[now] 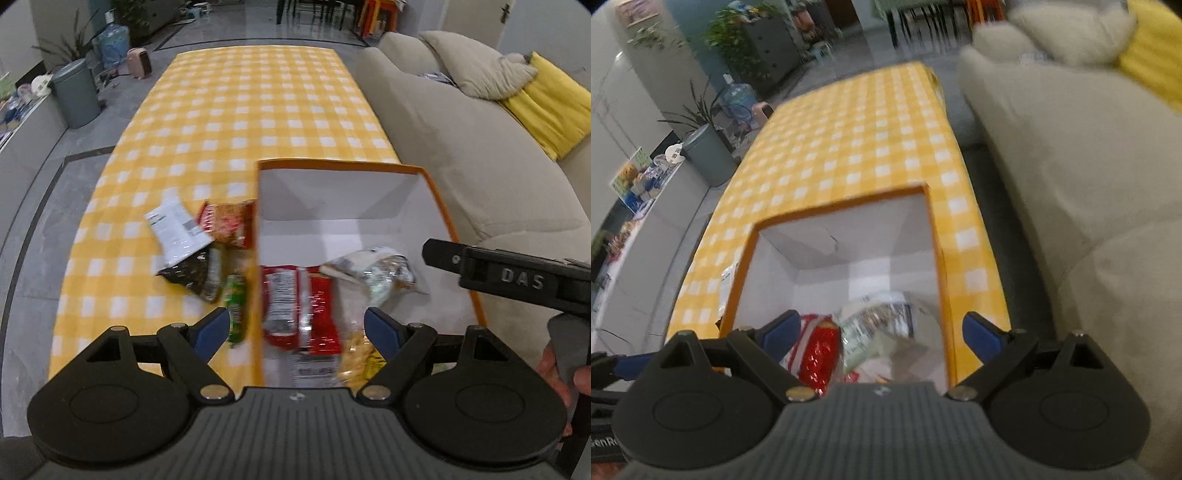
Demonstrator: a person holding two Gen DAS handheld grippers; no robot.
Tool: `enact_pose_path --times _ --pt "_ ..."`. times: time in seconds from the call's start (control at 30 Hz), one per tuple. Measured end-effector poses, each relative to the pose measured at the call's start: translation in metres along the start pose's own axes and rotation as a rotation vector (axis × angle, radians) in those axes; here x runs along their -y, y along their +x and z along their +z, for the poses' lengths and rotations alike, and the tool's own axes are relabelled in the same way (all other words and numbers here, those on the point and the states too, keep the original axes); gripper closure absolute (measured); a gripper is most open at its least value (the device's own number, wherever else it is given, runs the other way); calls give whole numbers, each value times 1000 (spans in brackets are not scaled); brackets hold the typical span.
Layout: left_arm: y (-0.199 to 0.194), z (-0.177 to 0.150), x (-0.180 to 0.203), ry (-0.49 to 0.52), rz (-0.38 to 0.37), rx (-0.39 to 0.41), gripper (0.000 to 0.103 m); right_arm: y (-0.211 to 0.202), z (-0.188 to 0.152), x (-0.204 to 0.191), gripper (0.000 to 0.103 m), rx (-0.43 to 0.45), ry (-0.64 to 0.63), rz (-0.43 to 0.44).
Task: Organize snacks
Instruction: 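Reach the right tool to the white sachet on the table and grasp it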
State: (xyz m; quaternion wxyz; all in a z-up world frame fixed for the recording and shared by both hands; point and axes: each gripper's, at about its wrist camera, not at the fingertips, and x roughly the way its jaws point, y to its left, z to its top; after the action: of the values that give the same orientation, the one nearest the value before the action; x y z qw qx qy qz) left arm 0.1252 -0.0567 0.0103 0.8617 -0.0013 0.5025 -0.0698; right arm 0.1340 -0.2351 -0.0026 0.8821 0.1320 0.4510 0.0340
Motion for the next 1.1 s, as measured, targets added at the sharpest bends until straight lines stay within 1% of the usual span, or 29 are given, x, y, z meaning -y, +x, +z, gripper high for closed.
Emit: enact_pose_path --times 0.1,0.17,0.23,0.27,0.37,0.47,0.6,0.73,0.8,0.87,0.9,0.97,1.03,1.1 --pt "-3 -3 -25 -32 12 10 6 -8 -2 -26 11 50 -65 9" --pt "-1 -3 -42 -40 36 12 6 -11 -5 -47 11 84 -142 -6" --pt "-2 -4 -57 -44 52 19 6 -14 -7 -66 15 111 -202 -9" --pt "-1 -4 -65 -50 57 21 6 -15 -9 -74 15 121 -224 4" --pt "4 -3 -93 -94 58 14 6 -16 -12 -93 15 142 -238 49" --pt "14 3 -121 -146 55 1 6 -14 -13 -110 16 142 -234 86" --pt "31 12 -153 -176 85 -15 6 -6 -12 -136 18 131 -242 137" --pt "48 9 -186 -227 139 14 6 16 -7 -162 18 92 -243 175" --pt "61 3 -202 -256 104 2 6 33 -2 -176 18 57 -244 192" --pt "77 0 -216 -263 45 -52 9 53 3 -189 18 13 -252 202" --pt "83 0 -220 -244 24 -67 9 65 6 -197 18 -13 -260 207" --pt "92 1 -223 -181 -3 -68 9 95 13 -210 18 -78 -269 208" --pt "99 3 -224 -144 32 -92 9 128 17 -224 18 -146 -287 193" --pt "103 4 -227 -133 65 -90 9 159 19 -237 18 -201 -322 167"
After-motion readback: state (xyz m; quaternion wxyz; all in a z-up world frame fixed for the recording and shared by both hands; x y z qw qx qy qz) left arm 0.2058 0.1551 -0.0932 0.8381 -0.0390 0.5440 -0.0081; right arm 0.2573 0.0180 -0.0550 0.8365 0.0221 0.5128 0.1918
